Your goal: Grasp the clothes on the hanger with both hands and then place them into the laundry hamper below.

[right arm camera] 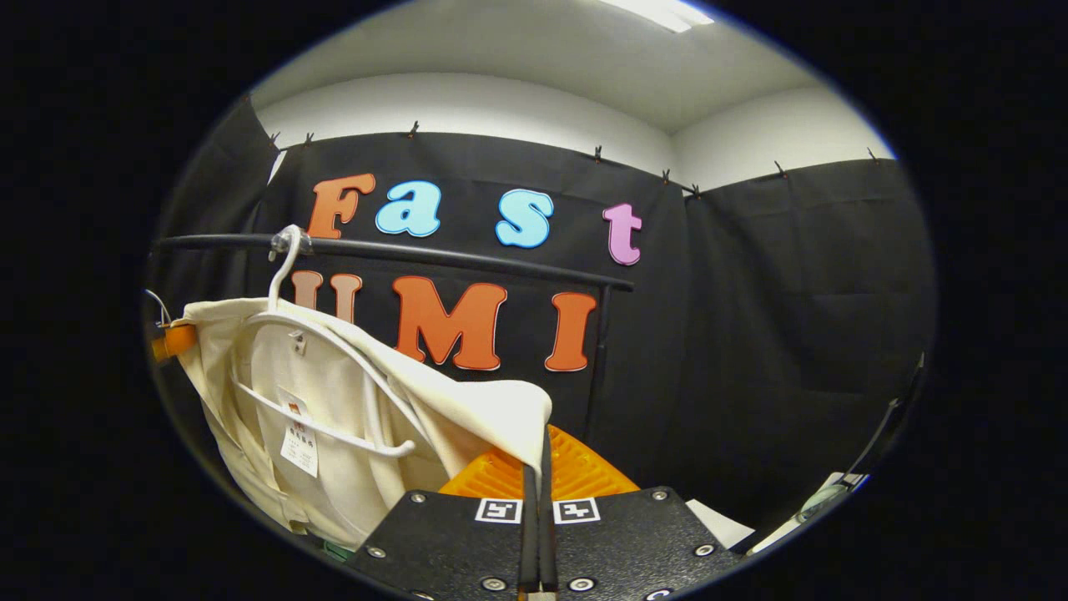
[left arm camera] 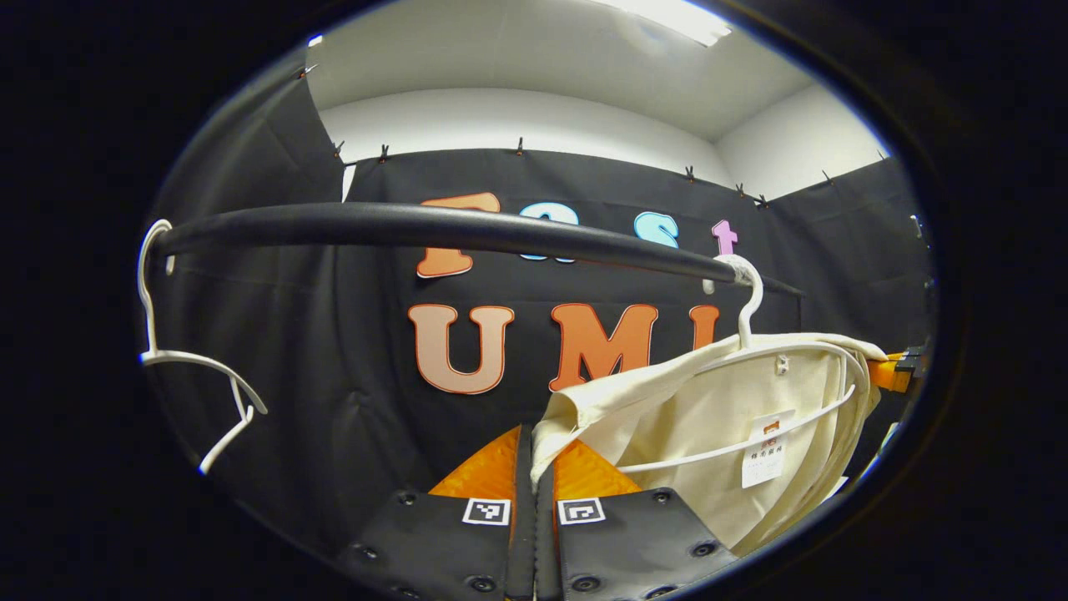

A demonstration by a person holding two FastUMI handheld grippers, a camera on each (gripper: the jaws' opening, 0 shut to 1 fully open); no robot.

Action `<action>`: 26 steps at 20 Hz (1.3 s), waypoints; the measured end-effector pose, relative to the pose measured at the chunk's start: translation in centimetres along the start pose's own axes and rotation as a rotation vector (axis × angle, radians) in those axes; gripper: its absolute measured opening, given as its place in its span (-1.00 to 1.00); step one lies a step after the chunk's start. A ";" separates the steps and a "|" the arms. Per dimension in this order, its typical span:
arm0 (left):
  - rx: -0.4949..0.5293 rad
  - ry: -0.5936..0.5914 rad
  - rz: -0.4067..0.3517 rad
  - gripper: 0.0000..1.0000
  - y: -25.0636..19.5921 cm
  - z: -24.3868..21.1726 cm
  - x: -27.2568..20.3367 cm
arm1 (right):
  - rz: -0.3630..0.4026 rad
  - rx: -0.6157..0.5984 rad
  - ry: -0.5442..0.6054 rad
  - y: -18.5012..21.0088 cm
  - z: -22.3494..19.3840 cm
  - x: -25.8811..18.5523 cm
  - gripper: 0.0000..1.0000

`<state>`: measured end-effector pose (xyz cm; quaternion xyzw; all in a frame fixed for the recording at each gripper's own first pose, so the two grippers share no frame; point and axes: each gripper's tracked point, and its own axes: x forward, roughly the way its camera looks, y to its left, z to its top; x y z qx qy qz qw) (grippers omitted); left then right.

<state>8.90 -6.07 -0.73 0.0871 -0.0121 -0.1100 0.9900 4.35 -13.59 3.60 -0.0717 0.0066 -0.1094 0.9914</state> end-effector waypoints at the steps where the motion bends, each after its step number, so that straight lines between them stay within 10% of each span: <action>1: 0.010 0.001 0.008 -0.86 0.1 -0.3 0.2 | 0.019 0.029 0.023 0.4 -1.4 0.5 -1.00; 12: -0.014 0.073 0.065 -0.86 2.0 -4.5 1.4 | 0.138 0.209 0.197 6.0 -12.3 1.2 -1.00; 26: 0.003 0.149 0.187 -0.86 6.0 -8.9 0.0 | 0.135 0.162 0.227 11.7 -17.7 -3.0 -1.00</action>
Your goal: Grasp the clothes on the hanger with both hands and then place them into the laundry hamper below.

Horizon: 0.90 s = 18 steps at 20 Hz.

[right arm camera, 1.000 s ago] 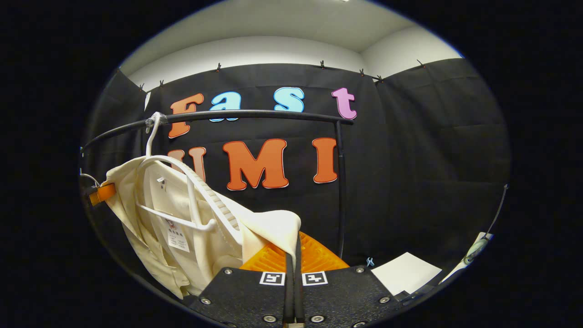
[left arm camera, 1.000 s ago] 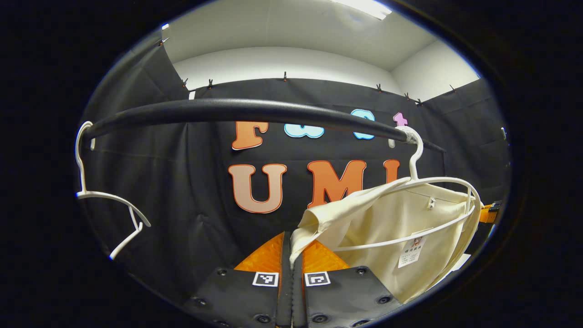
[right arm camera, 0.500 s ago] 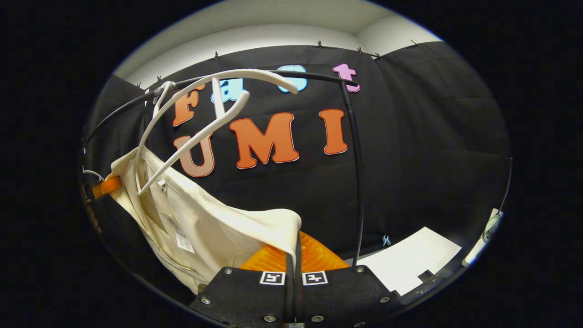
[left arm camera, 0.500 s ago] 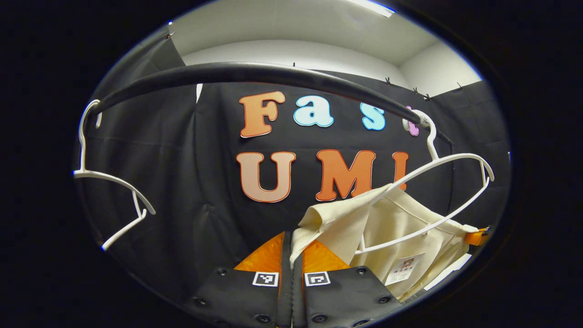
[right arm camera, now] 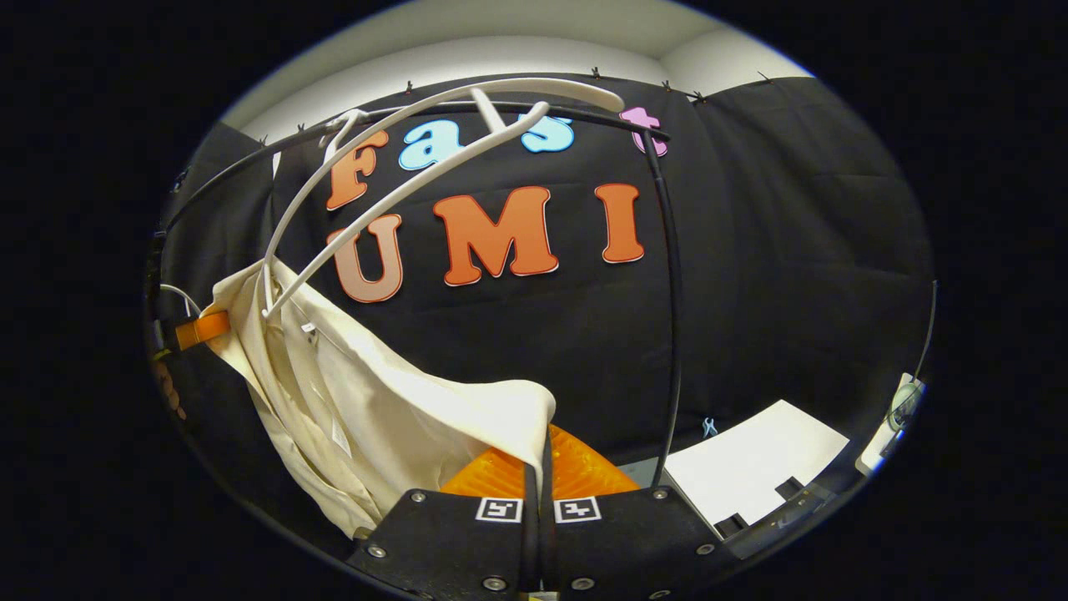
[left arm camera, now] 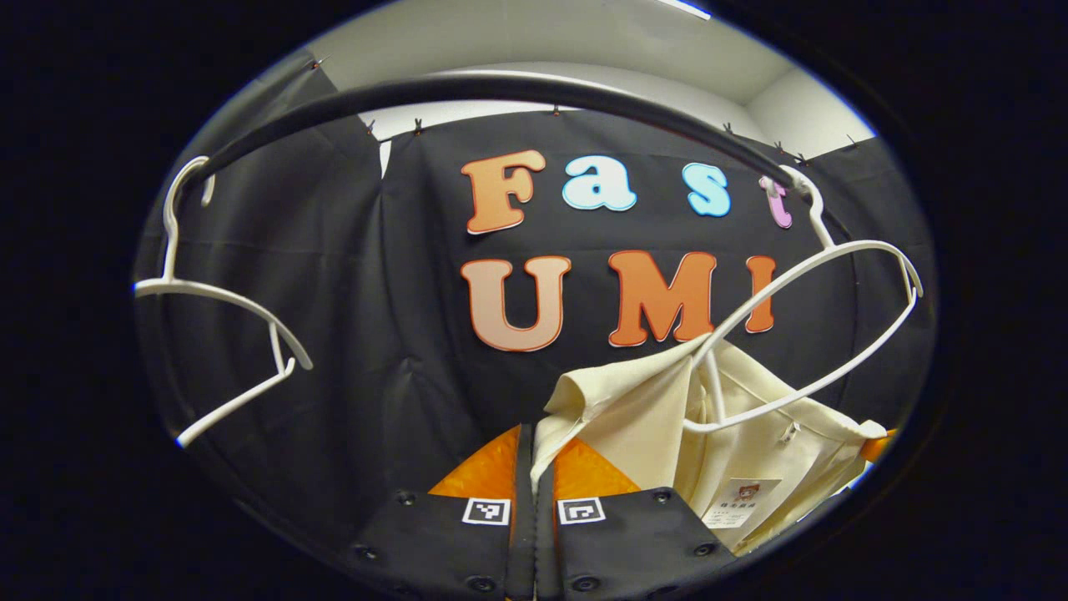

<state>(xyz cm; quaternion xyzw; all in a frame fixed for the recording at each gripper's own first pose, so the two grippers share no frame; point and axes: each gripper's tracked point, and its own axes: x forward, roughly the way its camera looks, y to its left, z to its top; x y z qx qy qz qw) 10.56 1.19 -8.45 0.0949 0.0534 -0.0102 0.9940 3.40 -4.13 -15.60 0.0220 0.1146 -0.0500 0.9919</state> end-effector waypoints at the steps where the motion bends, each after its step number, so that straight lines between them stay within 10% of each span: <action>1: -0.003 0.015 0.003 -0.86 0.0 -0.5 0.3 | 0.000 -0.010 0.003 0.3 -0.2 -0.2 -1.00; 18: 0.034 0.183 -0.061 -0.87 -3.5 -7.4 -0.9 | -0.016 -0.017 0.103 0.0 -5.0 -0.2 -1.00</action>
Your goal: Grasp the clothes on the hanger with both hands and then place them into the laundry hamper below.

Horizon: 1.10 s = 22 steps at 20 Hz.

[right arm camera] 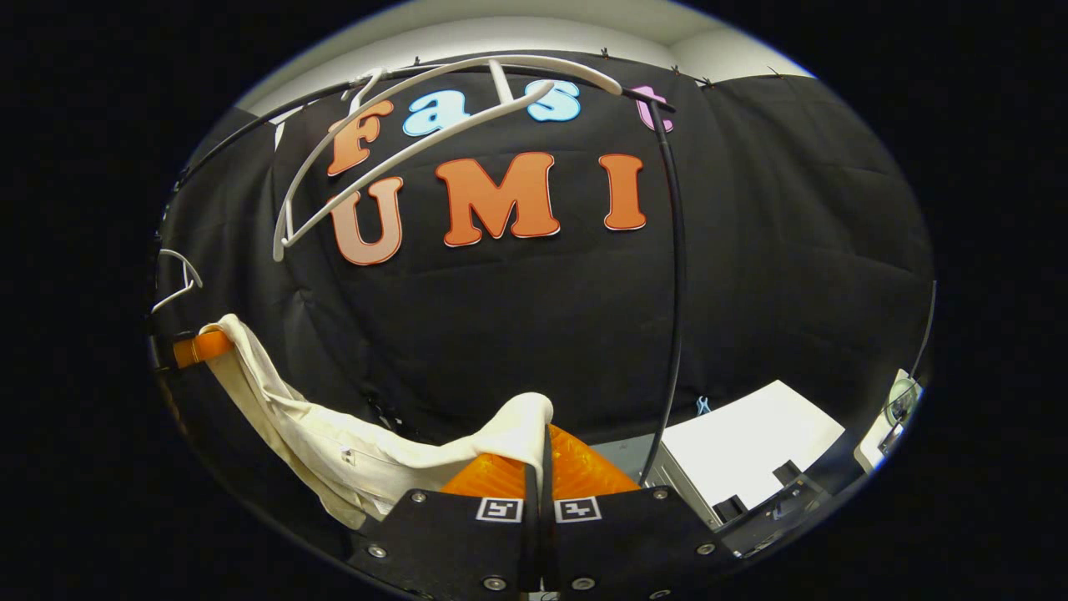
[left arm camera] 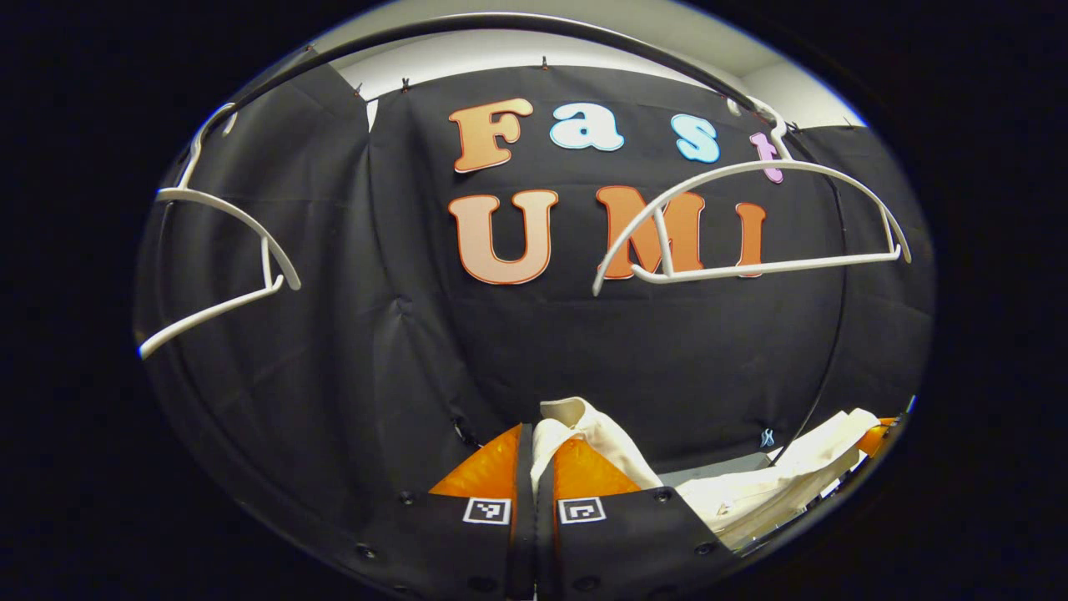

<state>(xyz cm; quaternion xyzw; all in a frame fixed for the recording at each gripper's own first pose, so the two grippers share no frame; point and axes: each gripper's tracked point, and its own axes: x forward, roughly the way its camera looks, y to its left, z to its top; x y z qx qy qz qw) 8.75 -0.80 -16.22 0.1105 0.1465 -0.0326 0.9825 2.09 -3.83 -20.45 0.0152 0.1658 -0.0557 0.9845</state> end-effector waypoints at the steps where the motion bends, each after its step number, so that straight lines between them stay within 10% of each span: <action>1: 0.002 0.009 -0.007 -0.86 -0.3 -0.4 0.1 | 0.000 0.001 0.001 0.1 -0.2 -0.2 -1.00; 22: -0.001 0.280 -0.091 -0.85 -4.5 -12.6 3.9 | 0.055 -0.037 0.143 5.5 -5.7 5.8 -0.99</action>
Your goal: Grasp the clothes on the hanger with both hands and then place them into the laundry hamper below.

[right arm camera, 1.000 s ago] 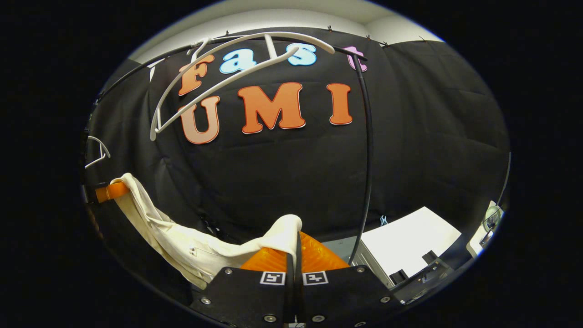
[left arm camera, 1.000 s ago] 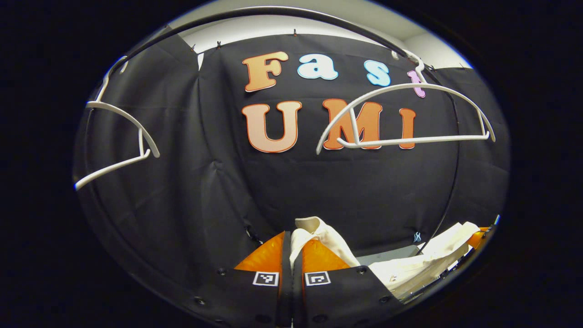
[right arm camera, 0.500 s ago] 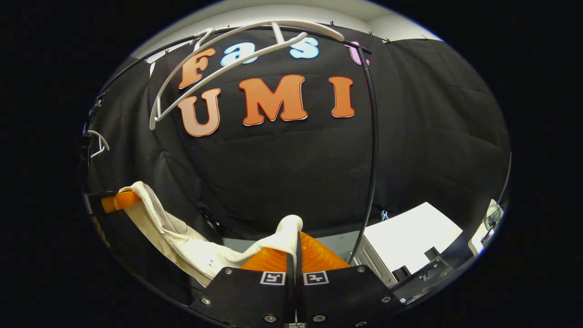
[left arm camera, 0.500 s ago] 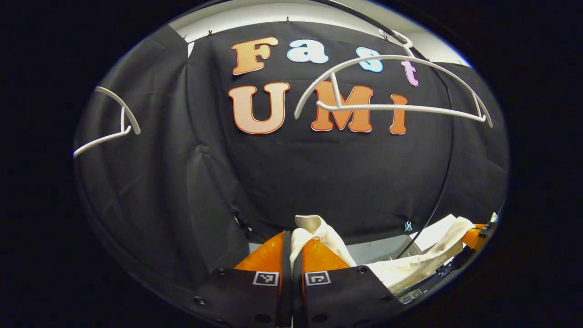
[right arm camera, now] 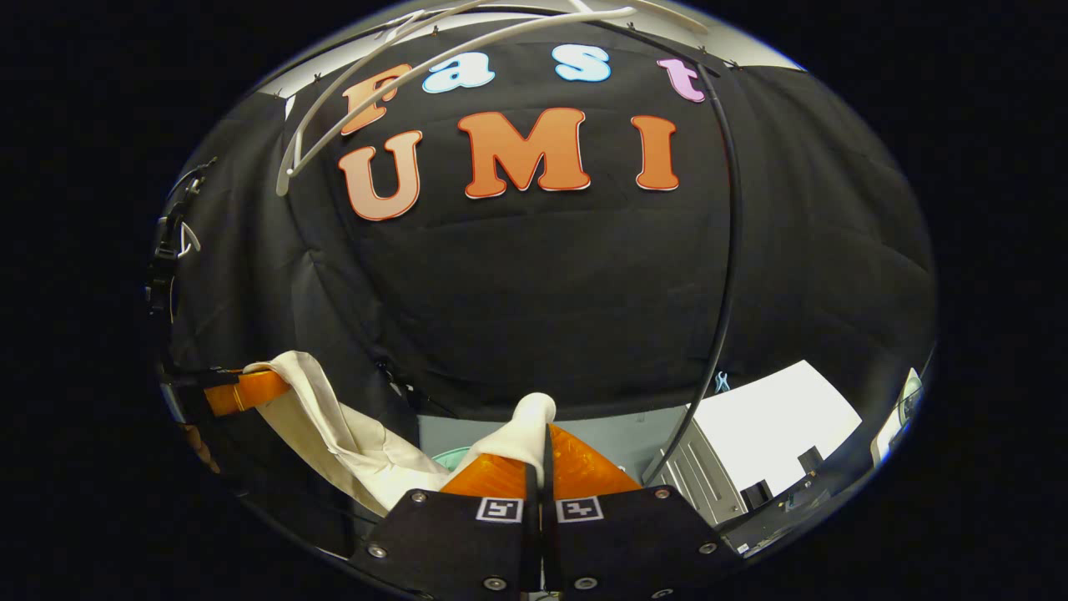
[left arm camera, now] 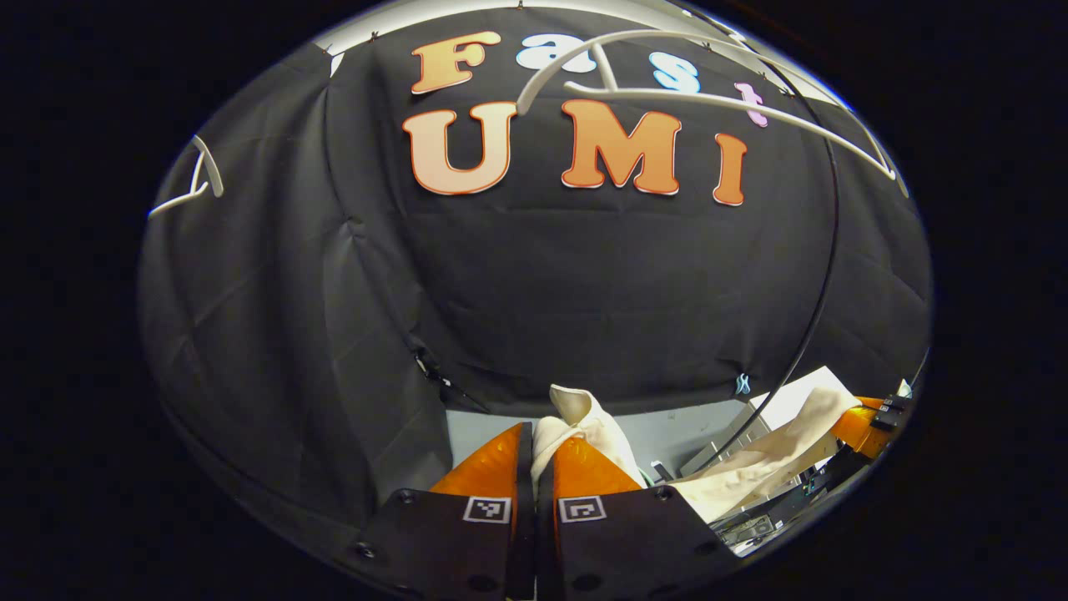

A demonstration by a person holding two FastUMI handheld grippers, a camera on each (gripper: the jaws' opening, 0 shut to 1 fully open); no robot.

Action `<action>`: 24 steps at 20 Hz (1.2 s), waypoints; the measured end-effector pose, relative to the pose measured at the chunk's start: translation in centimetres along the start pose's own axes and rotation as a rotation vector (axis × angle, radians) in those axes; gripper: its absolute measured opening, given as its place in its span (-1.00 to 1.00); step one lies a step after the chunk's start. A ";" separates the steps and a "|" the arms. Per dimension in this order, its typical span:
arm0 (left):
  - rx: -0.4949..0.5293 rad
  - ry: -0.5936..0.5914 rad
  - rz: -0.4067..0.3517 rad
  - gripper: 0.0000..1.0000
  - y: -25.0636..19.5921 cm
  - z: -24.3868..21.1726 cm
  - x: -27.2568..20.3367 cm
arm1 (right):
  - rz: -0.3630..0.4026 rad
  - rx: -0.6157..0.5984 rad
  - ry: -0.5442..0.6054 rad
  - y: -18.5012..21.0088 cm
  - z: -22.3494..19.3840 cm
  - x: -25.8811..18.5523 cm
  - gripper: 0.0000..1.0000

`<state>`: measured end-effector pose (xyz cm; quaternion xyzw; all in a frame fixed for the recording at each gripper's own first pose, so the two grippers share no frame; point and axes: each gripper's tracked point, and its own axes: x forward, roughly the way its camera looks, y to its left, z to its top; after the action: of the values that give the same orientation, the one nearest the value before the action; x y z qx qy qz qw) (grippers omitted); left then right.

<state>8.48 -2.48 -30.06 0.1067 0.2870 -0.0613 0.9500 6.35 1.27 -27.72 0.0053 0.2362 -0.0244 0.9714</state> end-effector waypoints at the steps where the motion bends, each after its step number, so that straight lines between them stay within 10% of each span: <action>1: -0.003 0.015 0.000 -0.86 0.0 -0.6 0.5 | 0.004 -0.002 0.009 0.2 -0.4 0.6 -1.00; 24: -0.026 0.491 0.023 -0.85 0.8 -18.2 7.9 | 0.024 -0.053 0.386 2.2 -15.5 11.7 -0.94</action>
<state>5.43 2.20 -49.14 0.1094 0.5090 -0.0192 0.8536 9.71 3.25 -46.90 -0.0128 0.4188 -0.0053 0.9080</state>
